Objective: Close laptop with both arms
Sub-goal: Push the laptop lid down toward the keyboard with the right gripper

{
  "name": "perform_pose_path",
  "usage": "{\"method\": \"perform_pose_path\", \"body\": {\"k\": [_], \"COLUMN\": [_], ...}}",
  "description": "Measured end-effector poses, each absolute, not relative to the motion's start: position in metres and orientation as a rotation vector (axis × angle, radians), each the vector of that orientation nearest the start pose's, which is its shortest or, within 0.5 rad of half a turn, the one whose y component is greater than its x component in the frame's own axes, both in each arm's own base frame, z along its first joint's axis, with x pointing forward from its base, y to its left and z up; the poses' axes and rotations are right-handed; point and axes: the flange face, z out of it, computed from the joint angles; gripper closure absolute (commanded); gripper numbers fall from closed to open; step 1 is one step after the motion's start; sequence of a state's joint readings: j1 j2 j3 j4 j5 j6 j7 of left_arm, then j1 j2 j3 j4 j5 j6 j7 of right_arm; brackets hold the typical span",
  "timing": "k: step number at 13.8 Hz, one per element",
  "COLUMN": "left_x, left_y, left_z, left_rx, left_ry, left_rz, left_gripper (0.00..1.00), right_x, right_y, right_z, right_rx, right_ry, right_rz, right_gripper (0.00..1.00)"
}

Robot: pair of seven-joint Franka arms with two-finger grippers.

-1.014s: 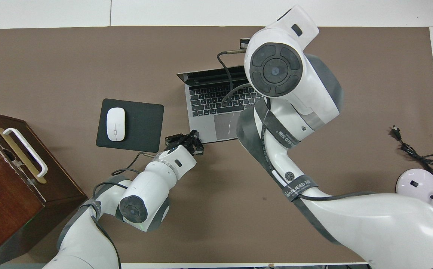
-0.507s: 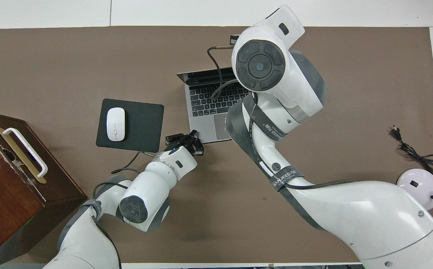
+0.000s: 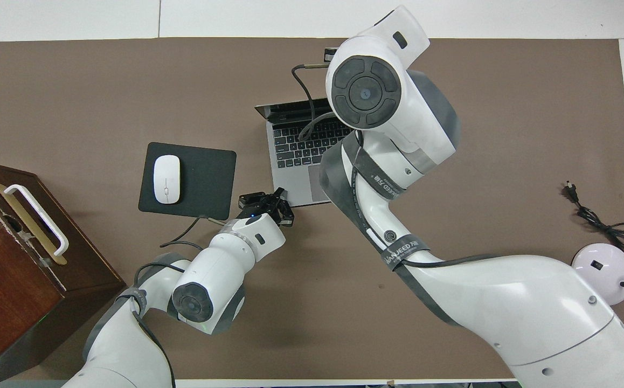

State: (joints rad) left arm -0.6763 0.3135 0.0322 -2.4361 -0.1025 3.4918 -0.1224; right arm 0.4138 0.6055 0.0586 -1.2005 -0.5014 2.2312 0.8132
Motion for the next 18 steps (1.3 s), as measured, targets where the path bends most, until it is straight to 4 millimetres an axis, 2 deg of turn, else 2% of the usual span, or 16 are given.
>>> {"method": "perform_pose_path", "body": {"k": [10, 18], "left_x": [0.435, 0.435], "left_y": [-0.312, -0.312], "left_z": [0.265, 0.265], "left_rx": [-3.101, -3.085], "left_ry": [0.732, 0.762], "left_rz": [-1.165, -1.166], "left_gripper": [1.0, 1.0], "right_x": [0.694, 0.687], "right_y": [0.326, 0.332], "right_z": [0.469, 0.452], "right_rx": [-3.045, -3.02], "right_ry": [0.276, 0.368], "right_rz": [-0.82, -0.602], "right_gripper": [1.0, 1.0]}}
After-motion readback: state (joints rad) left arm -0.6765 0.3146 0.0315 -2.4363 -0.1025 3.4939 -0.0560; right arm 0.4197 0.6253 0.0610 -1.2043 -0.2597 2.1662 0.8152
